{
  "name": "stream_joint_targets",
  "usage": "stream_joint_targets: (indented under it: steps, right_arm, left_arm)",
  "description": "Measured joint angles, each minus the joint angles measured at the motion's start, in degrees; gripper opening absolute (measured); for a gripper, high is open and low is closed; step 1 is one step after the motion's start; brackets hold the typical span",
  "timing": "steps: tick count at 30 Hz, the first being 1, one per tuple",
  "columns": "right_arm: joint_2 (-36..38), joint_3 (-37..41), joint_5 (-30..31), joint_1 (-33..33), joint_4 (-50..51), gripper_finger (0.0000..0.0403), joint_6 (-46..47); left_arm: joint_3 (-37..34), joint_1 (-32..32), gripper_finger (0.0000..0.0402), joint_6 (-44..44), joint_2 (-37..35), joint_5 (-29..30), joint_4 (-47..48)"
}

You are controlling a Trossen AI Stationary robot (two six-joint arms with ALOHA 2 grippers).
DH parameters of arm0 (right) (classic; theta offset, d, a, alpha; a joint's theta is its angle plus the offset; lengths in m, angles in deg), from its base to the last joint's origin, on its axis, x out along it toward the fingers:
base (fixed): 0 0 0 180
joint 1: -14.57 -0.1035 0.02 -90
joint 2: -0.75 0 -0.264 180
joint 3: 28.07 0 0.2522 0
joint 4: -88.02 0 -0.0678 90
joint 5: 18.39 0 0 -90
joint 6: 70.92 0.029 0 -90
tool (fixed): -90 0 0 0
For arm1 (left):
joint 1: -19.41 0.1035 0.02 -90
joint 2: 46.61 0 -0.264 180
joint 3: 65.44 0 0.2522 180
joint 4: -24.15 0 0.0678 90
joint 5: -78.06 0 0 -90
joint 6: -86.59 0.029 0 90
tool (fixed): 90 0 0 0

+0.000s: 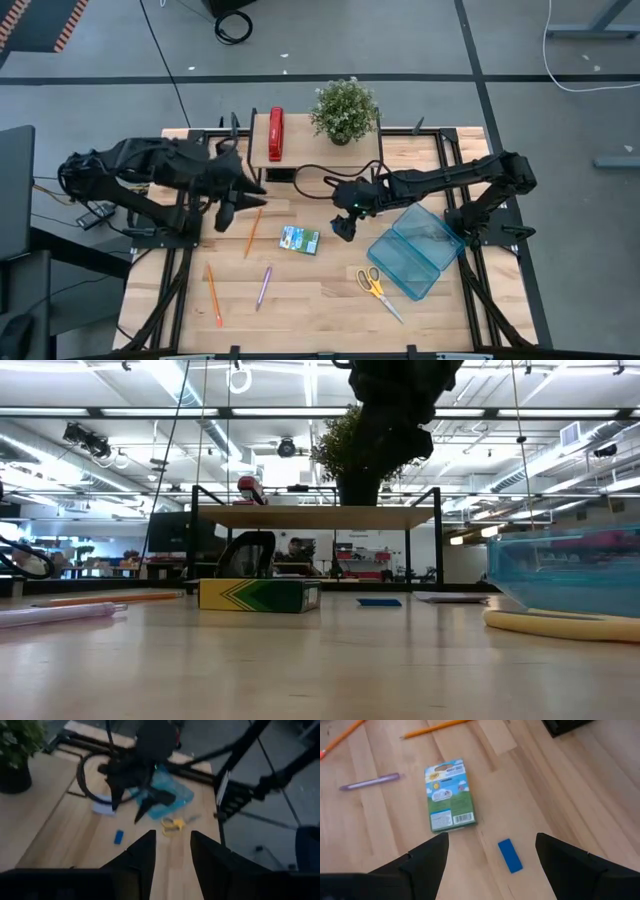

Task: Pack school essentials
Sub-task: Put the violet pen into the blue supply box

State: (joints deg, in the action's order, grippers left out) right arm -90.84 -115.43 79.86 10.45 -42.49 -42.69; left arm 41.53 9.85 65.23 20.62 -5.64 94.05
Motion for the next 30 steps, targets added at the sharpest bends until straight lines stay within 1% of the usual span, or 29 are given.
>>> stream_joint_targets:
  steps: [2, 4, 6, 8, 10, 13, 16, 18, 21, 22, 26, 30]
  right_arm:
    - [0.23, 0.00, -1.10, -0.02, -0.12, 0.0307, -0.22]
    - [0.94, 0.00, -2.19, -0.02, 0.05, 0.0307, 0.17]
    - [2.27, 0.00, -3.17, -0.02, 0.25, 0.0307, 1.21]
    - [4.11, 0.00, -4.05, -0.02, 0.97, 0.0307, 2.75]
    - [6.64, 0.00, -4.26, -0.07, 2.00, 0.0307, 4.03]
    - [11.25, -0.02, -4.26, -0.31, 4.02, 0.0307, 4.45]
    - [15.91, -0.02, -4.26, -0.82, 7.86, 0.0307, 4.44]
    - [19.34, -0.02, -4.26, -1.05, 11.00, 0.0307, 4.54]
    - [24.26, -0.07, -4.22, -1.83, 15.55, 0.0307, 5.20]
    - [25.72, -0.07, -4.21, -2.07, 16.84, 0.0307, 5.46]
    - [31.25, -0.11, -3.86, -2.86, 21.80, 0.0307, 6.40]
    - [34.54, -0.11, -3.81, -2.84, 29.09, 0.0307, 9.97]
  left_arm:
    - [-0.55, -0.82, 0.0124, -0.70, -0.11, 2.50, 5.46]
    - [-3.22, -0.71, 0.0121, -2.29, -0.13, 3.83, 9.77]
    - [-7.11, -0.17, 0.0122, -3.49, 0.01, 3.66, 11.31]
    - [-11.85, -0.14, 0.0126, -3.55, 0.01, 0.84, 10.26]
    - [-17.22, -0.51, 0.0133, -3.54, 0.01, -2.74, 6.22]
    - [-25.79, -1.01, 0.0150, -3.60, 0.76, -6.86, -2.41]
    - [-32.30, -0.47, 0.0173, -4.51, 2.01, -7.12, -11.71]
    - [-34.31, 0.44, 0.0191, -3.24, 3.79, -7.01, -22.50]
    - [-34.22, 0.78, 0.0219, 2.85, 7.99, -6.72, -31.36]
    - [-33.69, 0.77, 0.0228, 4.58, 9.82, -6.52, -33.04]
    - [-30.24, 1.21, 0.0263, 6.74, 17.95, -6.52, -34.29]
    - [-22.94, 1.99, 0.0280, 8.77, 26.42, -6.71, -33.49]
